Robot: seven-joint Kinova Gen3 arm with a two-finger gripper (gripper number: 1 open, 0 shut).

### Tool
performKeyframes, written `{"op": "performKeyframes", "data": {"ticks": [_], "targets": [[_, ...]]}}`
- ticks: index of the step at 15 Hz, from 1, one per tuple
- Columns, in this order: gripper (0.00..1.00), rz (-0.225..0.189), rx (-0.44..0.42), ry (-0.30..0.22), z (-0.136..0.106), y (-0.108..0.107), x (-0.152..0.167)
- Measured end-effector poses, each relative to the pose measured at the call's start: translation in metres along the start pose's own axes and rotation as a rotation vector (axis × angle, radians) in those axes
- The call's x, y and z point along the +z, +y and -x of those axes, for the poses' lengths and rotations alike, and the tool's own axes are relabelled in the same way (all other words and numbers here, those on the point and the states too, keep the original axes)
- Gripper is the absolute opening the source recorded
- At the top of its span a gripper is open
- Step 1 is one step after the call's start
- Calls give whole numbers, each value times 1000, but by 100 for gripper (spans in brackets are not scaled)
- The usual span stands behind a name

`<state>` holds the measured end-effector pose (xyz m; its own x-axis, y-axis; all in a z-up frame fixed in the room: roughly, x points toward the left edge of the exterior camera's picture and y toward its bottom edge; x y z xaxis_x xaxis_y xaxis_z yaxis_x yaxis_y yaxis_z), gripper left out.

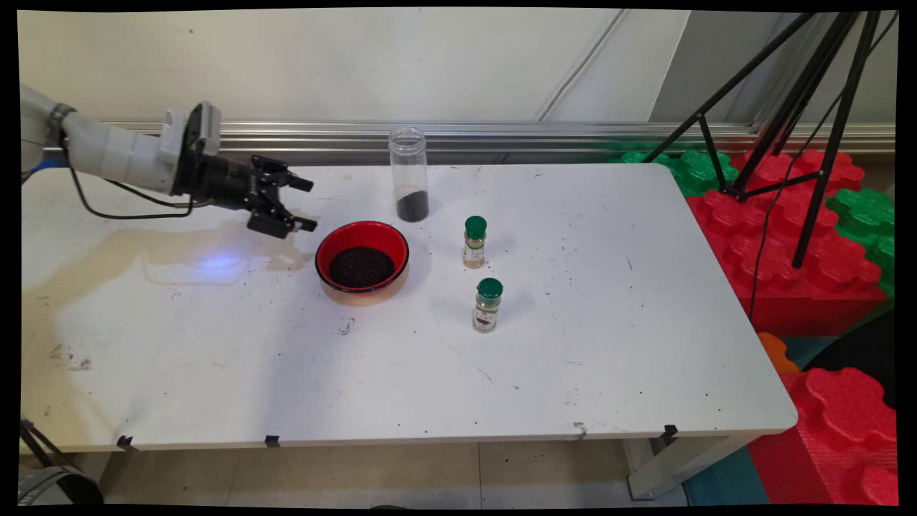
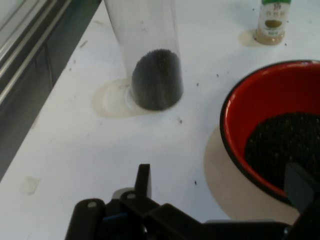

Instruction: Pick up the black seasoning powder from the table

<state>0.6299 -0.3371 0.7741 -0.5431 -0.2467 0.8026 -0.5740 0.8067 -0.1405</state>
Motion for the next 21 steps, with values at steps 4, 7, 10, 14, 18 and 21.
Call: {"op": "performKeyframes", "data": {"ticks": [4,7,10,14,18,21], "targets": [[100,-3,4,43,2,-5,24],[100,-7,5,68,3,-9,37],[100,-12,4,90,2,-12,48],[100,-23,-2,115,3,-19,63],[100,-32,-13,135,3,-26,78],[100,-36,-23,154,4,-31,94]]}}
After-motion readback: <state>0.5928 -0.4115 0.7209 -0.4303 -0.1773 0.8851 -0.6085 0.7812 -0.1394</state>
